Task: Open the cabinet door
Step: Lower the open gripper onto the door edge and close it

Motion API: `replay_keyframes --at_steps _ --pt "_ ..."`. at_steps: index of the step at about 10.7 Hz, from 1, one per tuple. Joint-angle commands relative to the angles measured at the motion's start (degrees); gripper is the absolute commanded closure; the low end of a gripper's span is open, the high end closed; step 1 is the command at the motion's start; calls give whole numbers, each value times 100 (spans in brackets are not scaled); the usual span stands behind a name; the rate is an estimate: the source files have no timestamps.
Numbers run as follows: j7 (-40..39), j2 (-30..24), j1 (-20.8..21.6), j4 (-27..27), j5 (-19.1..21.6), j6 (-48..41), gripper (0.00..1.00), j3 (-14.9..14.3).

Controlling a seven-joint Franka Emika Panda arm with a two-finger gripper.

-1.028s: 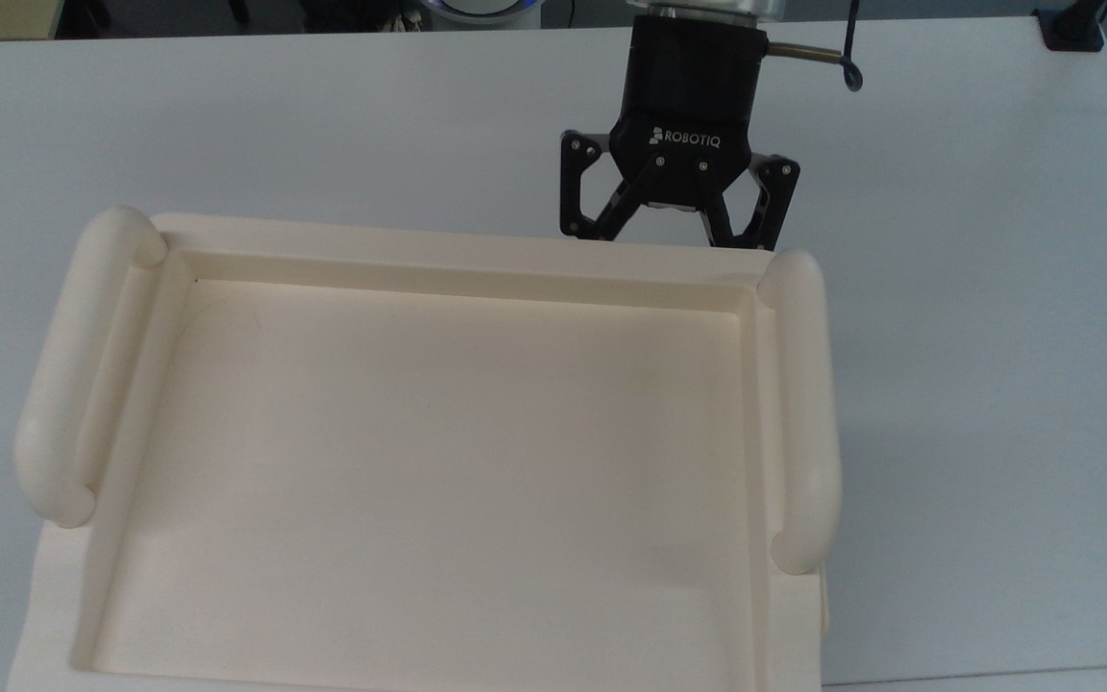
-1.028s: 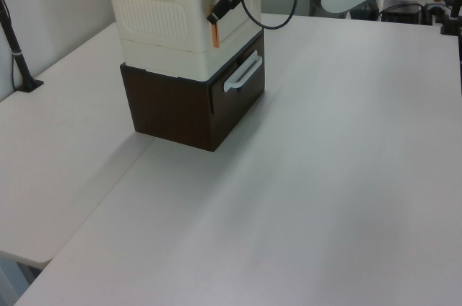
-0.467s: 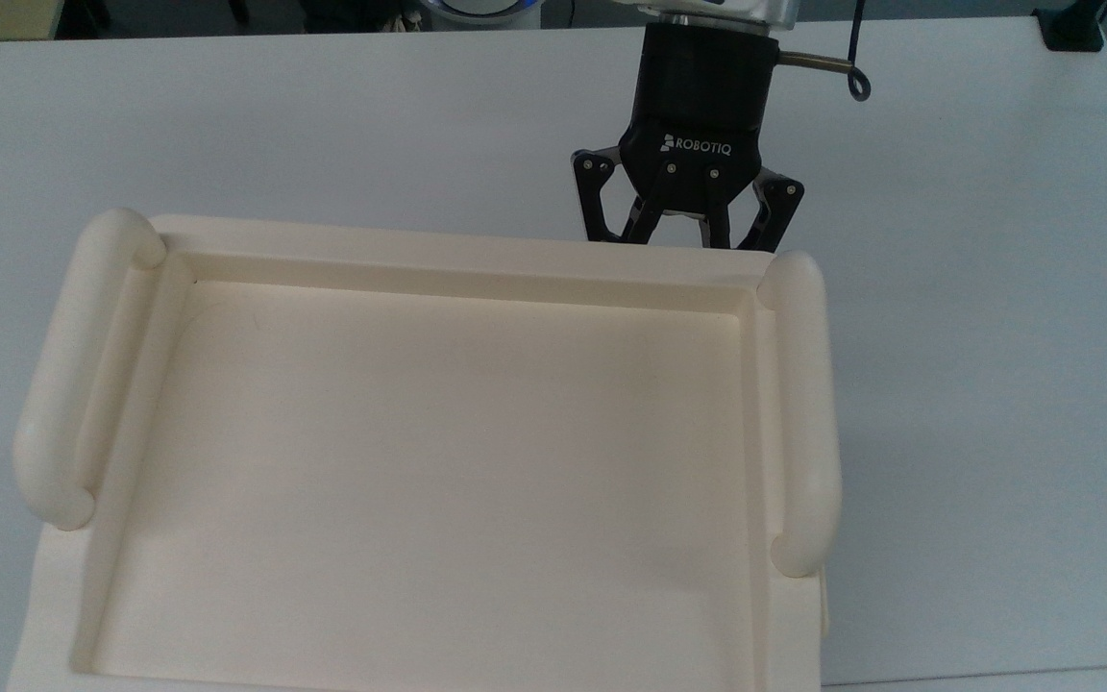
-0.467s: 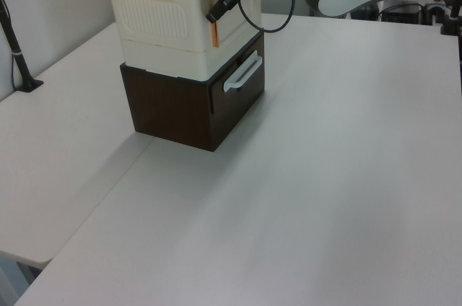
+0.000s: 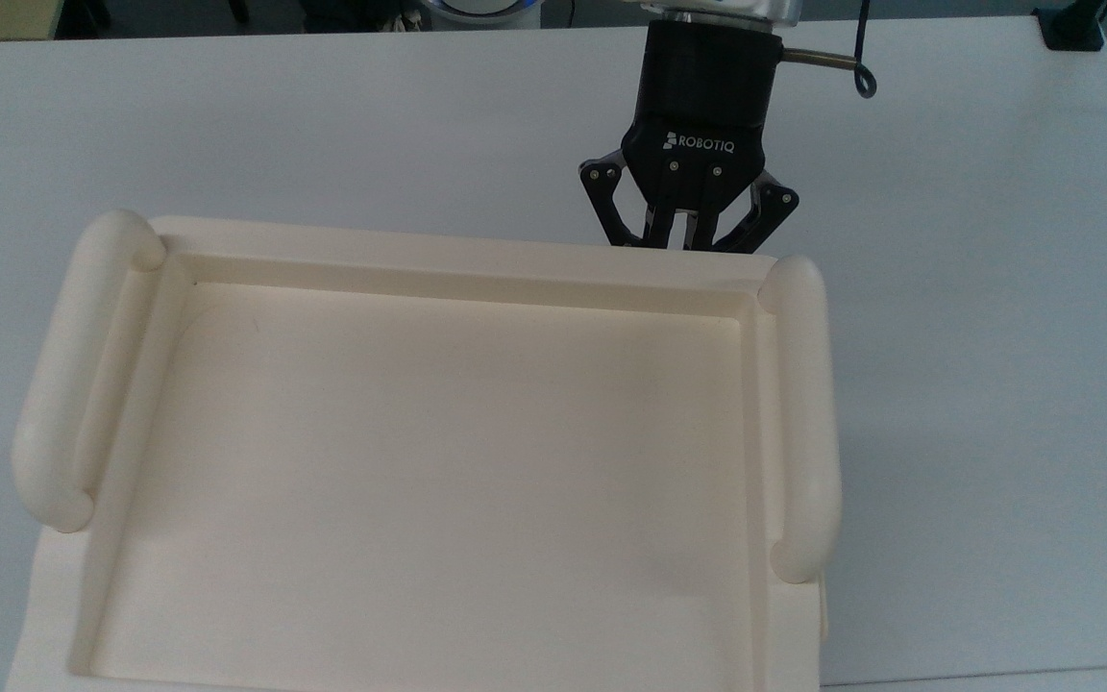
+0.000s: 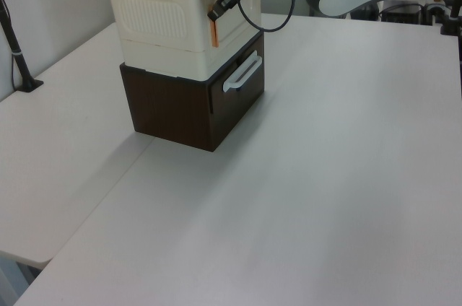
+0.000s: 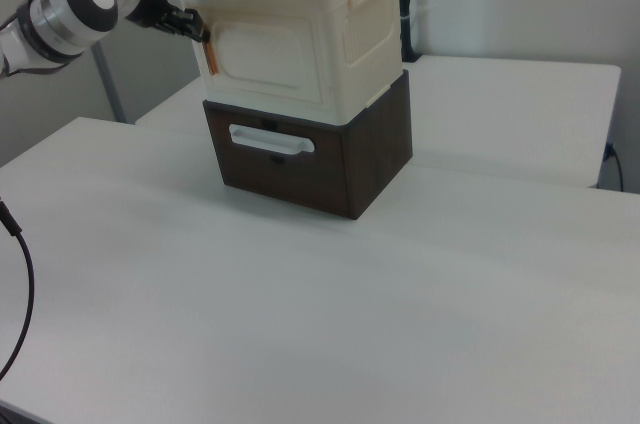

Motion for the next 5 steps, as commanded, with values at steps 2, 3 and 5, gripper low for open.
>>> replay_keyframes --at_steps 2,3,5 --pt "16 -491 17 -521 -67 -10 98 -56" --pt "-2 -684 26 -776 -67 -19 98 -39" --pt "-133 -975 70 -954 142 -578 98 -30"
